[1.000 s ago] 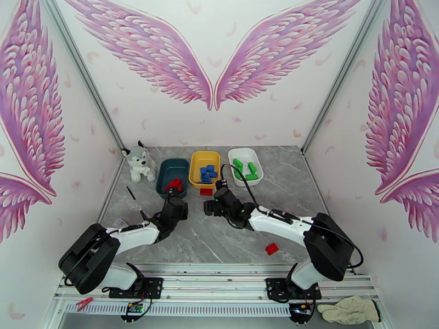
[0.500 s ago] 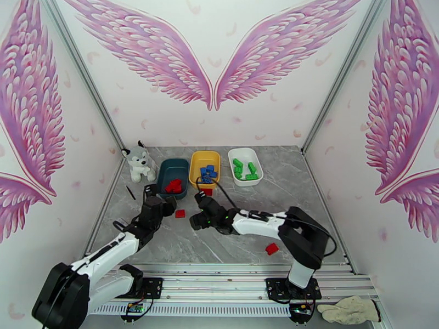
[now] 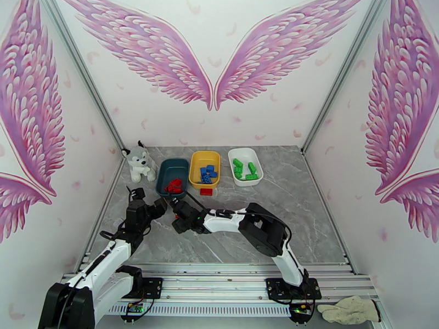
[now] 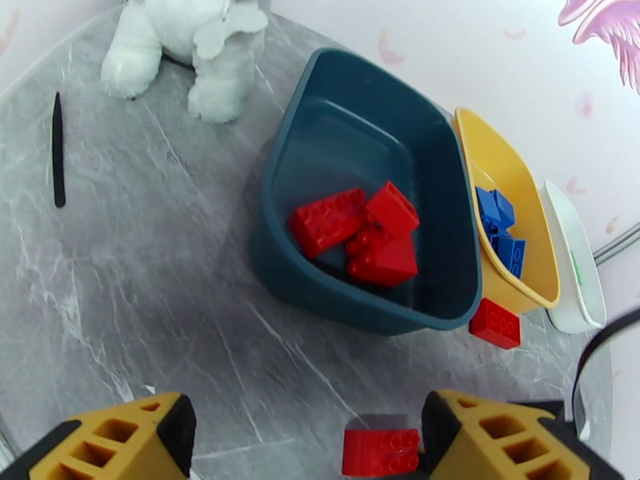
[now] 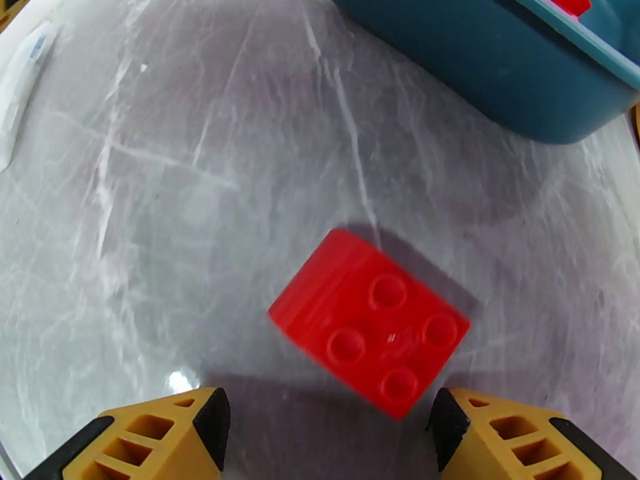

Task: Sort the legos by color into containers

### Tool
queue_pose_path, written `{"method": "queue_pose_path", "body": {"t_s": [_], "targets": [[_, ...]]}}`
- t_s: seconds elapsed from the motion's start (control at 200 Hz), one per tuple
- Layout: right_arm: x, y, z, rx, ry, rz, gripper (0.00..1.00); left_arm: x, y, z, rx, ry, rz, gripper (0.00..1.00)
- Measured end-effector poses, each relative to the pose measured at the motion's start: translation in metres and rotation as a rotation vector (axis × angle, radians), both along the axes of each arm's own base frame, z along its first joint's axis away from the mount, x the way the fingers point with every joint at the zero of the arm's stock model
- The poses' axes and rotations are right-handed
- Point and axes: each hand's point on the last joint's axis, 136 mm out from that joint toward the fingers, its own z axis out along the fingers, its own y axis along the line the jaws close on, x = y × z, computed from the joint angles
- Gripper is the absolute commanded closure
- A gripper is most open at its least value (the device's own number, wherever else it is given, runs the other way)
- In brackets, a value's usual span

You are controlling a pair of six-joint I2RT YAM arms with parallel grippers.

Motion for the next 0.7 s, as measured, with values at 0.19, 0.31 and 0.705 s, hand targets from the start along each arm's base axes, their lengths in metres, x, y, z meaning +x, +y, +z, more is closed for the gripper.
{"method": "queue_pose_path", "body": {"t_s": [0.19,0.31,0.705], "targets": [[0.025,0.005,0.001,-0.003,-0.007,-0.023,0.24,0.000,-0.003,0.001,-0.010,-0.003,-0.015,0.20],[0.040,0.010,0.001,-0.008,-0.008,-0.036,0.25,0.000,-0.003,0.001,-0.011,-0.003,-0.016,0.20],[0.044,0.006,0.001,0.003,-0.002,-0.020,0.44,0.000,-0.006,-0.001,-0.018,0.004,-0.032,0.20]]}}
